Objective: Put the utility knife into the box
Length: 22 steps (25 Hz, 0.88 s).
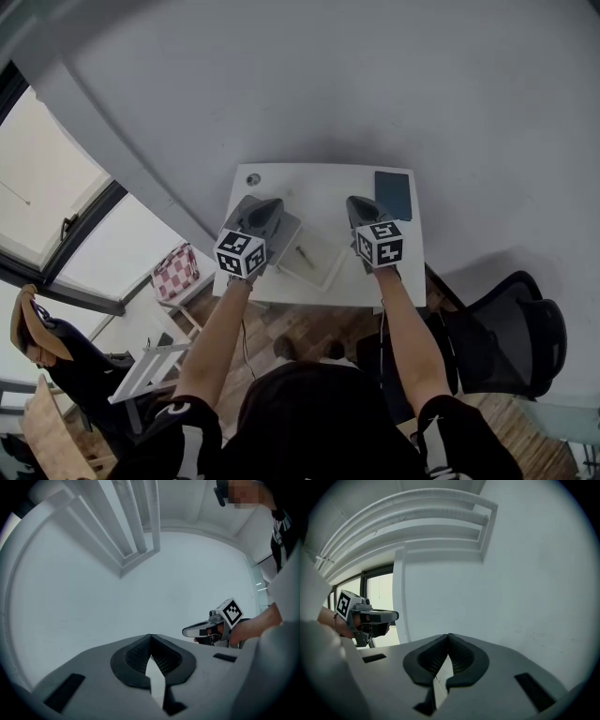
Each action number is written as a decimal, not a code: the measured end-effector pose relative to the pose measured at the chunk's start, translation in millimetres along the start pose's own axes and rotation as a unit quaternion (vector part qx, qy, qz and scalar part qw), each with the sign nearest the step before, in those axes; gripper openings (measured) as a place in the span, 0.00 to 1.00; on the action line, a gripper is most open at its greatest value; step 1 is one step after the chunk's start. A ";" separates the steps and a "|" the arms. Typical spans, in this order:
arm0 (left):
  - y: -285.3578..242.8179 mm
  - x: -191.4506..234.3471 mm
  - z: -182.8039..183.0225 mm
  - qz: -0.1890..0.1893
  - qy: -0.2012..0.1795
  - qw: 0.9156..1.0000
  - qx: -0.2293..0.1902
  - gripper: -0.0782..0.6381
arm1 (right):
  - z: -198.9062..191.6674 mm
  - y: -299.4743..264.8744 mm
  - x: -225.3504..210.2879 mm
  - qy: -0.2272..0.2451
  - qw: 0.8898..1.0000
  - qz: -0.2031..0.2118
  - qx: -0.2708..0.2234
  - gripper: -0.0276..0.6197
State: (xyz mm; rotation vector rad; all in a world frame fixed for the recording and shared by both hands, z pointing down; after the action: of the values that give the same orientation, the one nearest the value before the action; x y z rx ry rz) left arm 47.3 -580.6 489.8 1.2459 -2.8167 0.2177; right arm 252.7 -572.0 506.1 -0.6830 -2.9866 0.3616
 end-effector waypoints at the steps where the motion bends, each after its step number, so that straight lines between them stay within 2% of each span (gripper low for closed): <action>1: -0.6 -0.9 -0.3 -0.001 0.000 1.000 0.001 0.14 | 0.5 0.7 -0.4 0.000 1.000 0.000 -0.001 0.06; 22: -0.3 -0.6 -10.8 0.000 0.012 1.000 0.004 0.14 | 1.3 1.5 -1.8 0.014 1.000 0.004 0.010 0.06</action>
State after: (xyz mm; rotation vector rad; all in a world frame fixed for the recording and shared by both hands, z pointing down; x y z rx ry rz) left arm 47.8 -578.7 500.4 1.2354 -2.7996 0.2432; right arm 254.7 -571.8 504.5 -0.6918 -2.9512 0.3781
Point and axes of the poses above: the fingertips, and each gripper's own axes: y backward along the fingers, x to its left, z out of its top, the point moved 4 cm from there along y, backward along the fingers, and after that the axes turned 3 degrees about y, right-handed, at the moved point
